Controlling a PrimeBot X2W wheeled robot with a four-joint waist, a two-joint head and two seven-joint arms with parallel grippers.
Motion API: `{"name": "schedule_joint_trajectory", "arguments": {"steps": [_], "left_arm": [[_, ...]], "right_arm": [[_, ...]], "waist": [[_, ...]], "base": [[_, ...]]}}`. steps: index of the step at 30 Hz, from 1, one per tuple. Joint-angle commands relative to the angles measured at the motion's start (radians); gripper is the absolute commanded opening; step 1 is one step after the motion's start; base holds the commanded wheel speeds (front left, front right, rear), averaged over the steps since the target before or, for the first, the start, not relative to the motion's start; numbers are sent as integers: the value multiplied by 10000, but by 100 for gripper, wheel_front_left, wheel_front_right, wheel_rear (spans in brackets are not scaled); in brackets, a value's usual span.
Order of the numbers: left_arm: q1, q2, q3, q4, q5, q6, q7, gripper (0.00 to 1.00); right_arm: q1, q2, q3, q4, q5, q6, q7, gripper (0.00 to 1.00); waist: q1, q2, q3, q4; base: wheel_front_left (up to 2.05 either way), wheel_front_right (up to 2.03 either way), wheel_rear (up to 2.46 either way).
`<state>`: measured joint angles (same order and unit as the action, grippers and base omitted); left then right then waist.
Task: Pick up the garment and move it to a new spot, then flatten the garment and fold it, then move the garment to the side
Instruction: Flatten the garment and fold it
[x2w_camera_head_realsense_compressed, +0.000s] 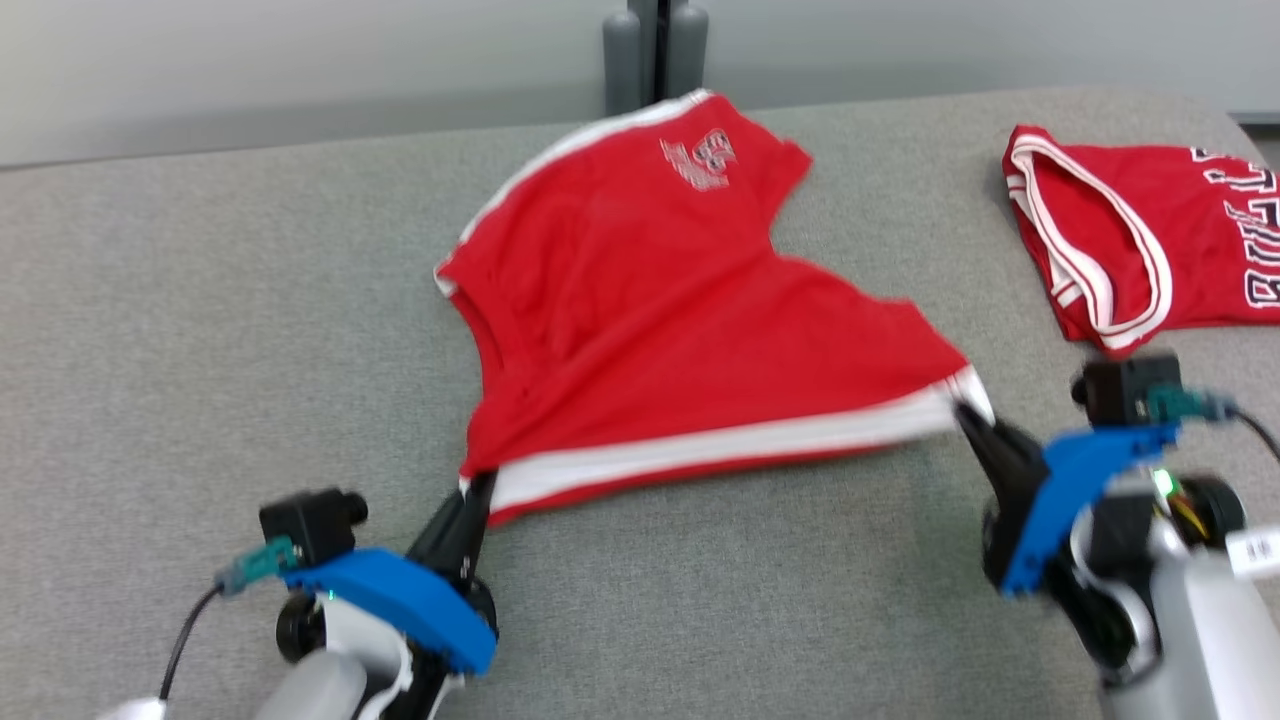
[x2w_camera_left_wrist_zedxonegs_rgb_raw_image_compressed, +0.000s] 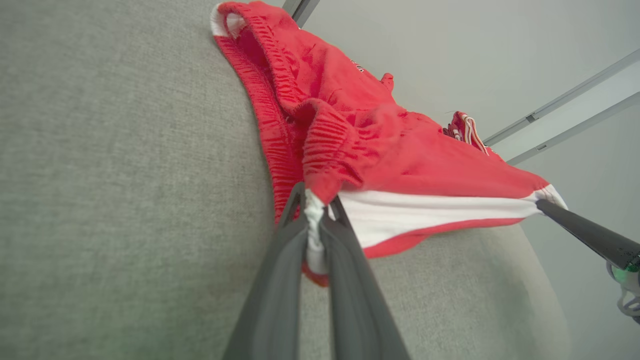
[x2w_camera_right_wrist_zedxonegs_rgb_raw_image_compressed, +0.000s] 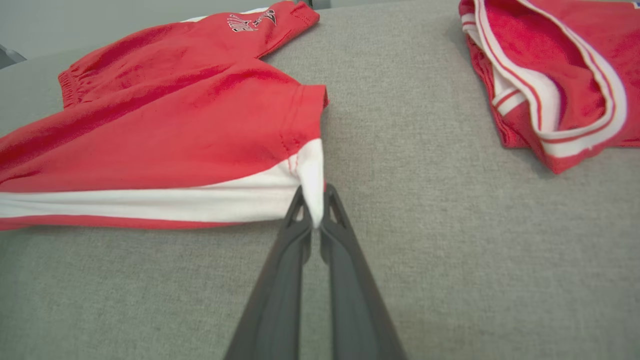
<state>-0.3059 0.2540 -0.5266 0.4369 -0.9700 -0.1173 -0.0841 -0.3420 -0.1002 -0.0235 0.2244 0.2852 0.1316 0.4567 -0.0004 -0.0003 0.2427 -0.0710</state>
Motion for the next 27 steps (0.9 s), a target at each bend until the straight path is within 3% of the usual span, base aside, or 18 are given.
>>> {"name": "schedule_joint_trajectory", "arguments": {"steps": [1,7,14,19,27], "left_arm": [[408,207,19,-199,-15,193,36,0],[1874,965,-218,-1518,181,1094,583,0],[3437,1962,-779,-3420,502,2122,1663,0],[4118,2203,-947,-4866,314,2397,2044,0],[3010,1549,-1119,-5172,185,1936,2248,0]], "right_arm": [[737,-11,-284,-682,-187,-17,486,0],[3679,291,-1055,-4113,-890,-29,3368,0],[6291,416,-1518,-6880,-800,-29,6052,0],[6481,433,-2166,-7646,-438,-28,5996,0],[4153,467,-1649,-6805,-938,-14,5048,0]], "waist": [[4,3,-153,22],[4,3,-590,310],[4,3,-832,389],[4,3,-819,344],[4,3,-745,497]], "base": [[0,0,0],[0,0,0],[0,0,0],[0,0,0],[0,0,0]]}}
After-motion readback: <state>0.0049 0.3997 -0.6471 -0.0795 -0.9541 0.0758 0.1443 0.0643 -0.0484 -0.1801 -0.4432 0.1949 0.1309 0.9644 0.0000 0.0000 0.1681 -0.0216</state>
